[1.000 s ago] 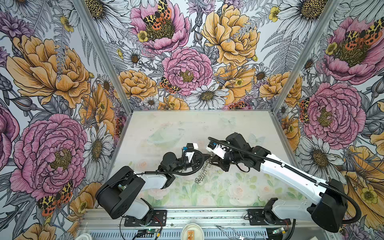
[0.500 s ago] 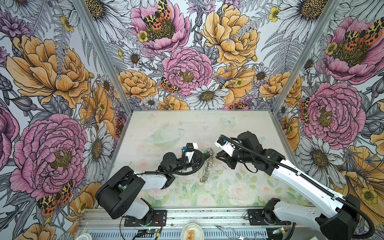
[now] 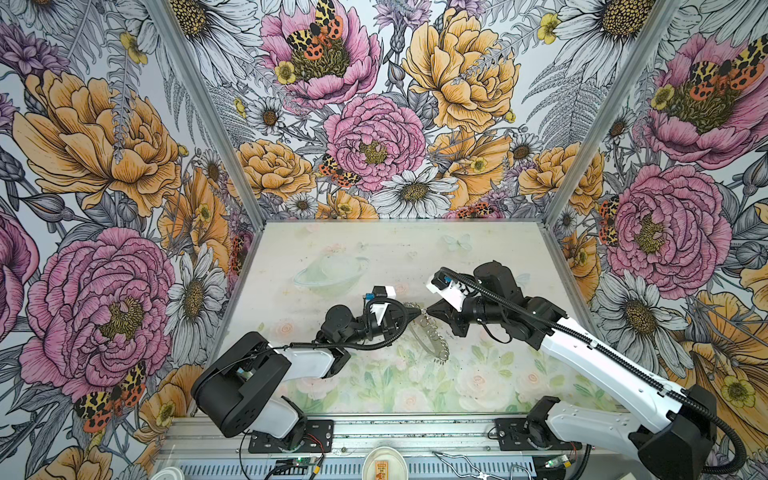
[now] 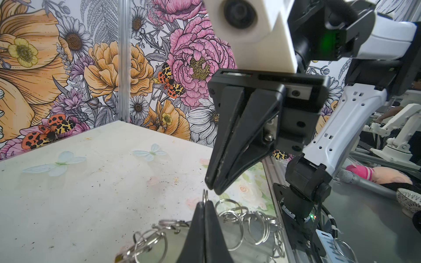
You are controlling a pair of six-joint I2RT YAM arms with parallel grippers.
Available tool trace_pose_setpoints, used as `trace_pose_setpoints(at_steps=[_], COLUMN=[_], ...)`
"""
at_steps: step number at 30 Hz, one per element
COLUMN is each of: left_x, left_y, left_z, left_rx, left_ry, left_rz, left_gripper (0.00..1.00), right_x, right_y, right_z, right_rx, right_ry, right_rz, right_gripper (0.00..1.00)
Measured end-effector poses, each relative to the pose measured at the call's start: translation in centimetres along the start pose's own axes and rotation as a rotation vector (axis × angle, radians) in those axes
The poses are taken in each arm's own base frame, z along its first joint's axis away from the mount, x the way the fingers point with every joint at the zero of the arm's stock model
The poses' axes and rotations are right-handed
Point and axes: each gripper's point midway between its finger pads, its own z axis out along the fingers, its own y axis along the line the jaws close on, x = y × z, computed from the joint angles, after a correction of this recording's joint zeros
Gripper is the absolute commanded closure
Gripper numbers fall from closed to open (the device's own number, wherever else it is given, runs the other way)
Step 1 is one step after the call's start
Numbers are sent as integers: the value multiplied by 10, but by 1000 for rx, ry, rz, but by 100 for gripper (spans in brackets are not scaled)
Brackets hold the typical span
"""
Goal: Put the keys on the keyring
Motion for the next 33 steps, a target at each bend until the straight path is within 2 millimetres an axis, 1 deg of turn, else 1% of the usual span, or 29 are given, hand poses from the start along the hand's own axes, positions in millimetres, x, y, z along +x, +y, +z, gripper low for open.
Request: trace_pose_setpoints(at_steps=[6,13,16,20,27,33], left_x=[4,1,2,2,0,4], left_y=[-1,-4,-5,-7,-7,-5], left_z=[1,1,1,1,0,-2], left_rx=[16,36,43,53,58,52], left_ry=[3,-6,-3,0,-6,21], left_rz=[-16,-22,-25,-29,-32,-34], left_gripper=[100,100,100,100,100,100], right_x=[4,12,12,9,8,8], right_y=[3,4,5,8,8,7], right_z=[4,10,10,10,10,8], right_rx=[-25,-44,-51,-67,-70,-59], right_ry=[8,26,25,14,4,0], right_rz=[6,14,15,12,6,3], right_gripper=[92,92,94,100,100,100])
